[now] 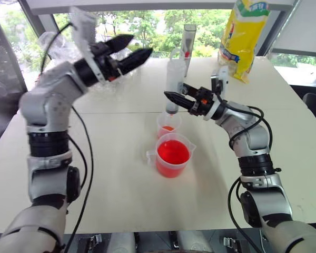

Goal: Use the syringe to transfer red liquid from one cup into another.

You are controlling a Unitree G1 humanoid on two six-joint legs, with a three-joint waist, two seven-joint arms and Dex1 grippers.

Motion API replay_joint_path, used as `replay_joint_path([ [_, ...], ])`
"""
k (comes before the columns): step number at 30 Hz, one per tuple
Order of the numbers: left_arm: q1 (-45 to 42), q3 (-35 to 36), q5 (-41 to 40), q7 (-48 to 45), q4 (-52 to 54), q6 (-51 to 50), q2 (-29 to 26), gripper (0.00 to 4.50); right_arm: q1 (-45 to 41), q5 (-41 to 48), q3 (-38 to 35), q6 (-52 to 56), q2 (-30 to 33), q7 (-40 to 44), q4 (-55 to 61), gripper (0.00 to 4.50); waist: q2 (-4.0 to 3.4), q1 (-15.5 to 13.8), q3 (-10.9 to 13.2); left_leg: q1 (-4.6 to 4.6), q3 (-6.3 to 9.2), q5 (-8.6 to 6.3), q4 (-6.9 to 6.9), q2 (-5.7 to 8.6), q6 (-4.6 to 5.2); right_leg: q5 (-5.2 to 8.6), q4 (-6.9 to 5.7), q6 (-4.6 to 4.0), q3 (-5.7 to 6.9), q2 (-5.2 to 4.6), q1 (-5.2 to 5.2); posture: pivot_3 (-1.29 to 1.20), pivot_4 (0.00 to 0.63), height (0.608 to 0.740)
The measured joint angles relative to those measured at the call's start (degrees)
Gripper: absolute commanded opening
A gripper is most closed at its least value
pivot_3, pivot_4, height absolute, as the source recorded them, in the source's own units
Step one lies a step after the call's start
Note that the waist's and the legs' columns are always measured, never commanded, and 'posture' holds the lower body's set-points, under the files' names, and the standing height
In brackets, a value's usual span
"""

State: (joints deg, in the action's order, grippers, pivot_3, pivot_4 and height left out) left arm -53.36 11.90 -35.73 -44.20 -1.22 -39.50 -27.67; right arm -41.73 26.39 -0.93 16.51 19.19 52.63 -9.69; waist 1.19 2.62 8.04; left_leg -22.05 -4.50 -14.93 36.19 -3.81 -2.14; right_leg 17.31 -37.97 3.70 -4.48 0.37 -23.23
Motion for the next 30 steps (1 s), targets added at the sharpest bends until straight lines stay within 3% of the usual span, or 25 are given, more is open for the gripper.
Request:
replay_joint_path([
  [6,9.65,-0.09,0.02,0.52,3.80,-1.65,-2.66,4.43,-3.92,-1.03,0.17,8.00,4.18,-3.73,0.47,1.41,0.01,-0.17,0.00,-0.05,-0.01,0.01,0.05,0.00,-0.02,0.00,-0.01,0.00,0.00,-0.10,0.00,0.00,0.150,0.740],
  [14,15.67,-1.58,-1.14,2.74,11.14,-2.13,-1.73,4.43,-21.79,0.42,-2.10,45.33,19.16,-14.28,-1.77,1.41,0.07,-0.30,-0.03,-0.13,0.01,0.00,-0.13,0.00,0.00,0.01,0.22,-0.04,-0.06,-0.11,-0.08,0.00,0.150,0.740],
  [22,17.47,-2.04,-1.32,4.70,13.34,-2.27,-0.47,4.43,-18.72,-1.96,12.02,65.70,24.86,-13.28,-2.45,1.41,0.02,-0.07,-0.01,-0.20,-0.03,0.00,-0.14,0.03,0.01,0.00,0.27,-0.03,-0.13,-0.03,-0.15,0.00,0.150,0.740],
  [26,19.56,-2.18,-1.30,4.98,14.60,-2.32,-0.55,4.43,-17.11,-1.89,12.62,74.50,23.14,-16.41,-5.96,1.41,0.02,-0.05,-0.01,-0.25,-0.03,0.00,-0.09,0.01,0.01,-0.01,0.28,-0.02,-0.12,-0.05,-0.17,0.00,0.150,0.740],
  [30,21.92,-2.23,-3.32,4.00,18.19,-3.00,-1.29,4.43,-15.27,-1.47,12.49,75.62,21.94,-20.18,-8.63,1.41,0.02,-0.09,-0.01,-0.26,-0.03,0.00,-0.10,0.02,0.01,-0.01,0.29,-0.01,-0.11,-0.03,-0.17,0.00,0.150,0.740],
])
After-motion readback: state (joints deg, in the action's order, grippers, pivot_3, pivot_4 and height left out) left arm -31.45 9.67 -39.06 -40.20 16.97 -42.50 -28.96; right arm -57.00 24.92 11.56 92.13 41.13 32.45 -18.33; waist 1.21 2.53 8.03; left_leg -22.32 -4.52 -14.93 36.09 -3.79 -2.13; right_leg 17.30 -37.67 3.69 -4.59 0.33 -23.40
